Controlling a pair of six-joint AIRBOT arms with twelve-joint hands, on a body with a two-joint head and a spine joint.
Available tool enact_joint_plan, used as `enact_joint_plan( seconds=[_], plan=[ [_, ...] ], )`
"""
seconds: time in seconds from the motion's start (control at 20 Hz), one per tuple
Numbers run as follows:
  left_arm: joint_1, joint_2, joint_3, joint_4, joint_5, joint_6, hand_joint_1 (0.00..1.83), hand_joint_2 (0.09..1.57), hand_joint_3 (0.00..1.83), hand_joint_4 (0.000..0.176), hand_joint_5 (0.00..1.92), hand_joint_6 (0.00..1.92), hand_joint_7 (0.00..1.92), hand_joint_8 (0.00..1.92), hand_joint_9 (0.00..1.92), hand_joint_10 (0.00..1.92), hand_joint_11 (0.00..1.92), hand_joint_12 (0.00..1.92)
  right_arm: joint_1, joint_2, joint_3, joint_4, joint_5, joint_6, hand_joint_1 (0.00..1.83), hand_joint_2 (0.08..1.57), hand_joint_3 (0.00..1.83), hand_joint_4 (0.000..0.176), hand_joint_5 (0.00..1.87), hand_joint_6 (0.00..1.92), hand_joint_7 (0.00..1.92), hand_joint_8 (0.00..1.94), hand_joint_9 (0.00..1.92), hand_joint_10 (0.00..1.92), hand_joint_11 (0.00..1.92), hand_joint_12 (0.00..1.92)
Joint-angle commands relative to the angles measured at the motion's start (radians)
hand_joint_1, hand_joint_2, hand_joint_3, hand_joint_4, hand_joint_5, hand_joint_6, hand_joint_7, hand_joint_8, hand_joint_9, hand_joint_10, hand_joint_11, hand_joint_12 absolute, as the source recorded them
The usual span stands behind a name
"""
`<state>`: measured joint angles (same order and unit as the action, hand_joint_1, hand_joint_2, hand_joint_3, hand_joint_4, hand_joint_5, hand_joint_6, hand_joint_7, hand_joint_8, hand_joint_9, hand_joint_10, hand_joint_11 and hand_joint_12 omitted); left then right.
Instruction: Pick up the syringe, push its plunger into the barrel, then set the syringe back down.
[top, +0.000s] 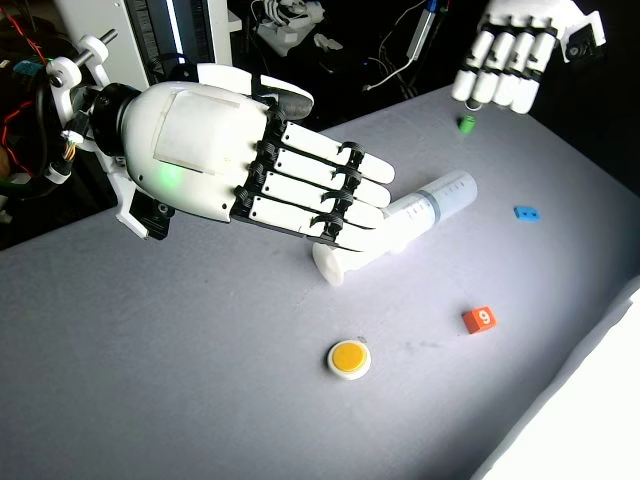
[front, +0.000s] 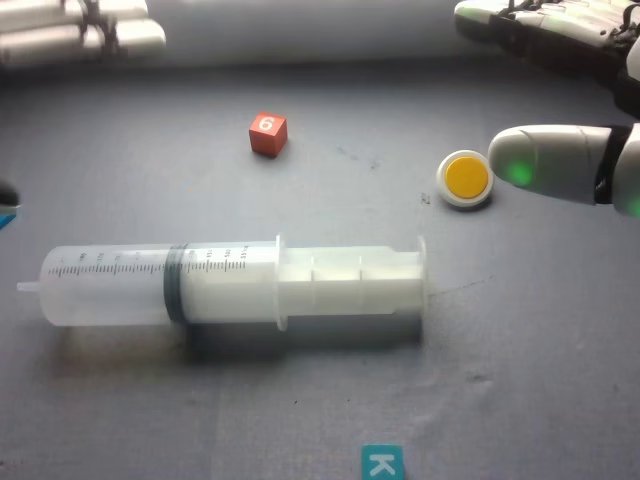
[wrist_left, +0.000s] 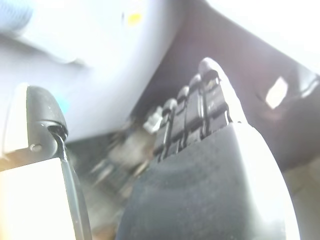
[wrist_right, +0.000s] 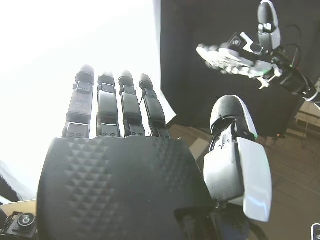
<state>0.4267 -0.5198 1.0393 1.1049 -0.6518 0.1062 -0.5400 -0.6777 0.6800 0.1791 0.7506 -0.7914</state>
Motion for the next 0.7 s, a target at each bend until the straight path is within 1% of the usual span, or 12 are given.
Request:
enact_joint_plan(
  seconds=[0.0, 0.05, 0.15, 0.2, 0.25, 0.3, 0.45, 0.5, 0.6, 0.65],
  plan=[
    [-0.02, 0.004, -0.022, -0.106, 0.129, 0.0, 1.05, 1.01, 0.01, 0.0, 0.0, 0.0, 0.0, 0.0, 0.0, 0.0, 0.0, 0.26, 0.009, 0.004, -0.002, -0.009, 0.125, 0.003, 0.0, 1.22, 0.0, 0.0, 0.08, 0.0, 0.05, 0.0, 0.02, 0.0, 0.0, 0.12],
    [-0.026, 0.006, -0.05, -0.144, 0.204, -0.001, 1.04, 1.01, 0.01, 0.0, 0.0, 0.0, 0.0, 0.0, 0.0, 0.0, 0.0, 0.26, 0.009, 0.004, -0.002, -0.009, 0.125, 0.003, 0.0, 1.21, 0.0, 0.0, 0.08, 0.0, 0.06, 0.0, 0.03, 0.0, 0.0, 0.12],
    [-0.024, 0.009, -0.112, -0.211, 0.35, -0.001, 1.06, 1.0, 0.0, 0.0, 0.0, 0.0, 0.0, 0.0, 0.0, 0.0, 0.0, 0.2, 0.009, 0.004, -0.002, -0.01, 0.127, 0.003, 0.0, 1.22, 0.0, 0.0, 0.07, 0.0, 0.05, 0.0, 0.02, 0.0, 0.0, 0.12],
    [-0.021, 0.012, -0.134, -0.246, 0.406, -0.001, 1.01, 1.01, 0.01, 0.0, 0.0, 0.0, 0.0, 0.0, 0.0, 0.0, 0.0, 0.2, 0.009, 0.004, -0.002, -0.01, 0.128, 0.003, 0.0, 1.21, 0.0, 0.0, 0.07, 0.0, 0.06, 0.0, 0.03, 0.0, 0.0, 0.12],
    [-0.019, 0.016, -0.157, -0.289, 0.473, -0.001, 1.02, 1.03, 0.01, 0.0, 0.0, 0.0, 0.0, 0.0, 0.0, 0.0, 0.0, 0.1, 0.008, 0.004, -0.002, -0.01, 0.129, 0.003, 0.0, 1.22, 0.0, 0.0, 0.08, 0.01, 0.06, 0.0, 0.02, 0.0, 0.0, 0.12],
    [-0.021, 0.019, -0.184, -0.36, 0.548, -0.001, 1.03, 1.02, 0.01, 0.0, 0.0, 0.0, 0.0, 0.0, 0.0, 0.0, 0.0, 0.08, 0.008, 0.004, -0.002, -0.01, 0.13, 0.003, 0.0, 1.22, 0.0, 0.0, 0.07, 0.0, 0.05, 0.0, 0.02, 0.0, 0.0, 0.12],
    [-0.045, 0.018, -0.232, -0.477, 0.691, -0.001, 1.03, 1.01, 0.0, 0.0, 0.0, 0.0, 0.0, 0.0, 0.0, 0.0, 0.0, 0.1, 0.006, 0.004, -0.002, -0.01, 0.133, 0.002, 0.0, 1.22, 0.0, 0.0, 0.08, 0.01, 0.05, 0.0, 0.02, 0.0, 0.0, 0.12],
    [-0.049, 0.014, -0.24, -0.493, 0.72, -0.001, 1.07, 1.0, 0.0, 0.0, 0.0, 0.0, 0.0, 0.0, 0.0, 0.0, 0.0, 0.16, 0.006, 0.004, -0.002, -0.013, 0.133, 0.002, 0.0, 1.22, 0.0, 0.0, 0.06, 0.0, 0.05, 0.0, 0.02, 0.0, 0.0, 0.12],
    [-0.061, 0.0, -0.254, -0.547, 0.779, -0.001, 1.05, 1.0, 0.0, 0.0, 0.0, 0.0, 0.0, 0.0, 0.0, 0.0, 0.0, 0.11, 0.006, 0.004, -0.002, -0.013, 0.135, 0.002, 0.0, 1.22, 0.0, 0.0, 0.06, 0.0, 0.05, 0.0, 0.02, 0.0, 0.0, 0.12],
    [-0.067, -0.005, -0.261, -0.582, 0.807, -0.001, 1.02, 1.01, 0.0, 0.0, 0.0, 0.0, 0.0, 0.0, 0.0, 0.0, 0.0, 0.06, 0.006, 0.004, -0.002, -0.013, 0.135, 0.002, 0.0, 1.21, 0.0, 0.0, 0.07, 0.0, 0.06, 0.0, 0.03, 0.0, 0.0, 0.12]
  ],
)
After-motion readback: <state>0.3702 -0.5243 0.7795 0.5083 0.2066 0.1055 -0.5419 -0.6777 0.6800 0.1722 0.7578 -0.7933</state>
